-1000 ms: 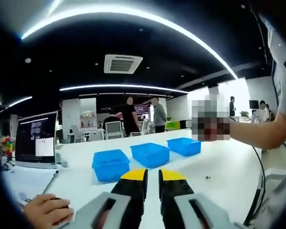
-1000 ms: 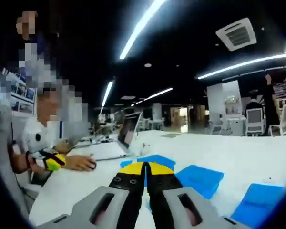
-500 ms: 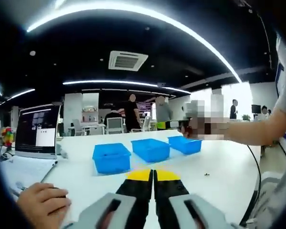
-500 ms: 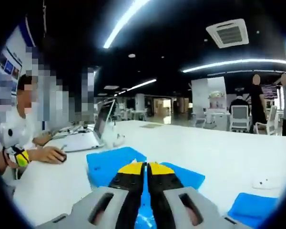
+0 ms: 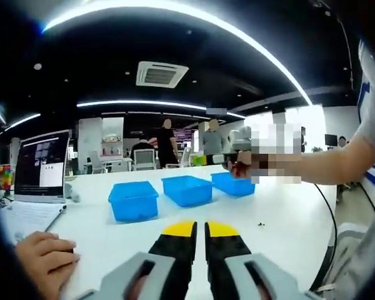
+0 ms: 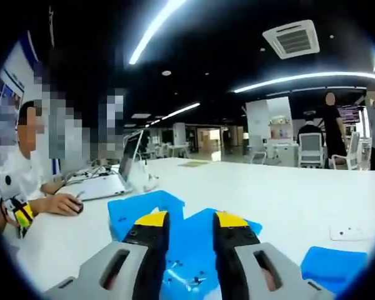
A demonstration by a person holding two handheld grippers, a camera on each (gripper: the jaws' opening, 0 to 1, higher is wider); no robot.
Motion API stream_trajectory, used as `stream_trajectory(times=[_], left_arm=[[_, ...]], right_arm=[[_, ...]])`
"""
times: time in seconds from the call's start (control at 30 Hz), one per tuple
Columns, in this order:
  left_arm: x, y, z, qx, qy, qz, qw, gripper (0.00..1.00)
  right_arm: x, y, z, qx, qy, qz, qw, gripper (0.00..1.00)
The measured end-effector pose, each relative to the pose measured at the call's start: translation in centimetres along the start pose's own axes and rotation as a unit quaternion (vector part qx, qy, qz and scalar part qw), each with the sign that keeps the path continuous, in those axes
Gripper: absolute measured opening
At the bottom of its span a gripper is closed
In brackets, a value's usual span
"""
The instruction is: Pick up the resistors one by one and place each resistor into its matching bin, sorting the parts by color and model until every resistor is separated into the correct bin for its type
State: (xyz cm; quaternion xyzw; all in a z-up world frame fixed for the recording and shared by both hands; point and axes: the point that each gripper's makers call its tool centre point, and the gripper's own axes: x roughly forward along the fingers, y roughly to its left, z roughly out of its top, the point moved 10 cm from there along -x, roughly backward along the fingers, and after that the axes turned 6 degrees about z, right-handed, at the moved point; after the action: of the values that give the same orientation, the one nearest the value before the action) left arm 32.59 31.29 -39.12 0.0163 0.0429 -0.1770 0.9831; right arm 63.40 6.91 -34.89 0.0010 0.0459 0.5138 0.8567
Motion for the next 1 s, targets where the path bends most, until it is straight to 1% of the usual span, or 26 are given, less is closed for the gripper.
stream_trajectory(times=[0.2, 0.3, 0.4, 0.47, 0.5, 0.53, 0.57, 0.6, 0.63, 0.67, 0.7, 0.77, 0.83, 0.87, 0.9, 0.93, 0.97, 1.0], left_arm=[[-0.6, -0.4, 0.6, 0.005, -0.007, 0.003, 1.0000, 0.10], [-0.6, -0.4, 0.6, 0.004, -0.006, 0.006, 1.0000, 0.10], [-0.5, -0.8, 0.6, 0.000, -0.005, 0.003, 1.0000, 0.10], [-0.4, -1.2, 0.7, 0.004, -0.005, -0.002, 1.0000, 0.10], [-0.3, -1.3, 0.7, 0.006, -0.006, -0.004, 1.0000, 0.10], [-0.2, -1.4, 0.7, 0.006, -0.006, -0.006, 0.9999, 0.10], [-0.2, -1.6, 0.7, 0.007, -0.006, -0.010, 0.9999, 0.10], [-0.1, -1.7, 0.7, 0.008, -0.006, -0.011, 0.9999, 0.10], [0.0, -1.8, 0.6, 0.010, -0.005, -0.011, 0.9999, 0.10], [0.0, -1.8, 0.6, 0.010, -0.004, -0.011, 0.9999, 0.11], [0.0, -1.9, 0.6, 0.011, -0.005, -0.012, 0.9999, 0.11], [-0.1, -2.1, 0.6, 0.013, -0.006, -0.012, 0.9998, 0.11], [-0.1, -2.3, 0.5, 0.014, -0.006, -0.011, 0.9998, 0.11], [-0.1, -2.4, 0.5, 0.014, -0.005, -0.010, 0.9998, 0.11], [-0.1, -2.6, 0.4, 0.014, -0.004, -0.011, 0.9998, 0.11], [0.0, -2.8, 0.4, 0.015, -0.002, -0.012, 0.9998, 0.11], [0.0, -2.9, 0.3, 0.016, -0.002, -0.013, 0.9998, 0.11], [0.1, -3.0, 0.3, 0.016, -0.001, -0.015, 0.9998, 0.11]], right_arm=[[-1.0, 0.5, 0.7, -0.001, 0.007, 0.013, 0.9999, 0.27], [-2.2, 1.0, 1.3, -0.019, 0.025, 0.024, 0.9992, 0.27], [-3.3, 1.9, 1.8, -0.053, 0.055, 0.047, 0.9960, 0.27], [-3.9, 2.9, 2.1, -0.076, 0.075, 0.066, 0.9920, 0.27], [-4.1, 3.2, 2.1, -0.081, 0.084, 0.073, 0.9905, 0.27], [-4.5, 4.0, 2.1, -0.079, 0.109, 0.082, 0.9875, 0.27], [-4.7, 4.4, 2.1, -0.079, 0.123, 0.087, 0.9854, 0.26], [-5.0, 5.1, 2.2, -0.089, 0.139, 0.096, 0.9817, 0.25], [-5.2, 5.8, 2.2, -0.101, 0.153, 0.106, 0.9774, 0.25], [-5.4, 6.8, 2.3, -0.122, 0.169, 0.122, 0.9704, 0.25], [-5.6, 7.3, 2.2, -0.136, 0.177, 0.132, 0.9657, 0.25], [-5.9, 8.8, 1.8, -0.186, 0.209, 0.167, 0.9456, 0.25], [-6.1, 9.6, 1.1, -0.239, 0.245, 0.191, 0.9198, 0.25], [-6.2, 10.1, 0.5, -0.269, 0.269, 0.204, 0.9019, 0.24], [-6.4, 10.6, -0.2, -0.272, 0.285, 0.218, 0.8930, 0.24], [-6.4, 11.1, -0.7, -0.266, 0.293, 0.233, 0.8887, 0.23], [-6.4, 11.1, -1.0, -0.267, 0.298, 0.249, 0.8820, 0.22], [-6.4, 11.6, -1.3, -0.278, 0.303, 0.261, 0.8734, 0.22]])
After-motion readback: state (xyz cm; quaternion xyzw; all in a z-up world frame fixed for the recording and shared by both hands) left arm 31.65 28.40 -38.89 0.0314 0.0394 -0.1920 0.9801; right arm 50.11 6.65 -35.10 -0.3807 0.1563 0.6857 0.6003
